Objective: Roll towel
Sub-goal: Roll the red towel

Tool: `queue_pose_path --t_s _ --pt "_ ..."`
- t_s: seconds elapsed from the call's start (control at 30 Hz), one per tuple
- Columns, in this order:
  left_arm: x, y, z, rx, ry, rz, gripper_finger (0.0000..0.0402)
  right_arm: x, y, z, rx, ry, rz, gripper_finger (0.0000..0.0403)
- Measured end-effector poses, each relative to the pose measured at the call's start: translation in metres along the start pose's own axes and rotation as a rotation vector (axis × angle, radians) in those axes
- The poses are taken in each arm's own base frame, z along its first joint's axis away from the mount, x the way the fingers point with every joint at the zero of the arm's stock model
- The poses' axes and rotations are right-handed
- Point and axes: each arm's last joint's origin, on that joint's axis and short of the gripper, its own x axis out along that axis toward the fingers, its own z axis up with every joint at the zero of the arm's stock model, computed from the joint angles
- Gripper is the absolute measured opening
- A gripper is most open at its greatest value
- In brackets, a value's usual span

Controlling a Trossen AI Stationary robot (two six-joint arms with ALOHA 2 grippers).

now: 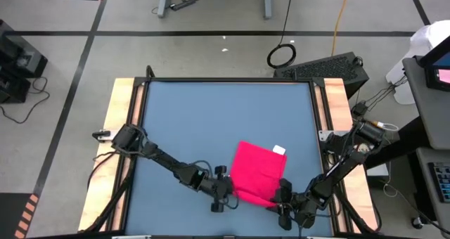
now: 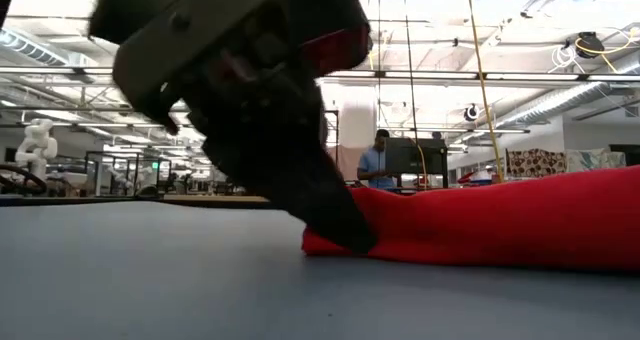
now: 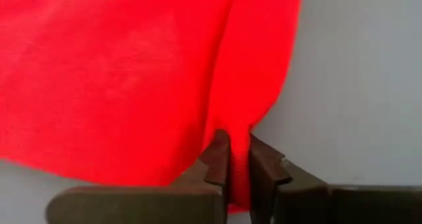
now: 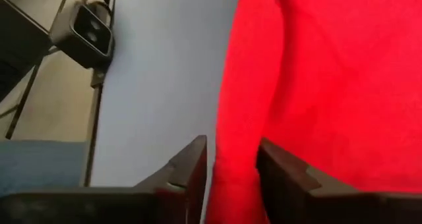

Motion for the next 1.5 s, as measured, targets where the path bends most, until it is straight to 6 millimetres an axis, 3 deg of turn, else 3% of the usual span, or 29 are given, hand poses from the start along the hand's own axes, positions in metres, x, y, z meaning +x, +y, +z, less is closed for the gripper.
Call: queue_pose_path --t_s 0.27,0.4,0.57,0.73,0.9,1.1,1.23,1.37,1.5 --pt "0.003 0.021 0.009 -0.054 0.055 -0.194 0.0032 -0.034 0.001 0.006 -0.008 0.047 -0.015 0.0123" --pt "0.003 0.026 0.011 -0.071 0.065 -0.224 0.0033 -0.041 0.009 0.005 -0.012 -0.142 -0.015 0.0123" --pt "0.004 0.035 0.012 -0.165 0.092 -0.266 0.0033 -0.022 0.021 -0.011 -0.102 -0.37 -0.028 0.0123" --pt "0.005 0.045 0.014 -0.261 0.117 -0.301 0.0033 0.008 0.032 -0.026 -0.284 -0.386 -0.128 0.0123" --pt "0.005 0.049 0.015 -0.271 0.126 -0.318 0.0033 0.025 0.041 -0.032 -0.422 -0.348 -0.245 0.0123" --pt "0.005 0.049 0.014 -0.27 0.127 -0.318 0.0033 0.024 0.05 -0.03 -0.421 -0.313 -0.31 0.0137" --pt "0.005 0.049 0.014 -0.27 0.127 -0.318 0.0033 0.025 0.06 -0.025 -0.278 -0.276 -0.243 0.0163" --pt "0.005 0.05 0.015 -0.273 0.13 -0.327 0.0033 0.026 0.067 -0.019 -0.401 -0.198 -0.24 0.0201" --pt "0.005 0.05 0.015 -0.273 0.131 -0.329 0.0033 0.015 0.072 -0.022 -0.464 -0.282 -0.306 0.0237"
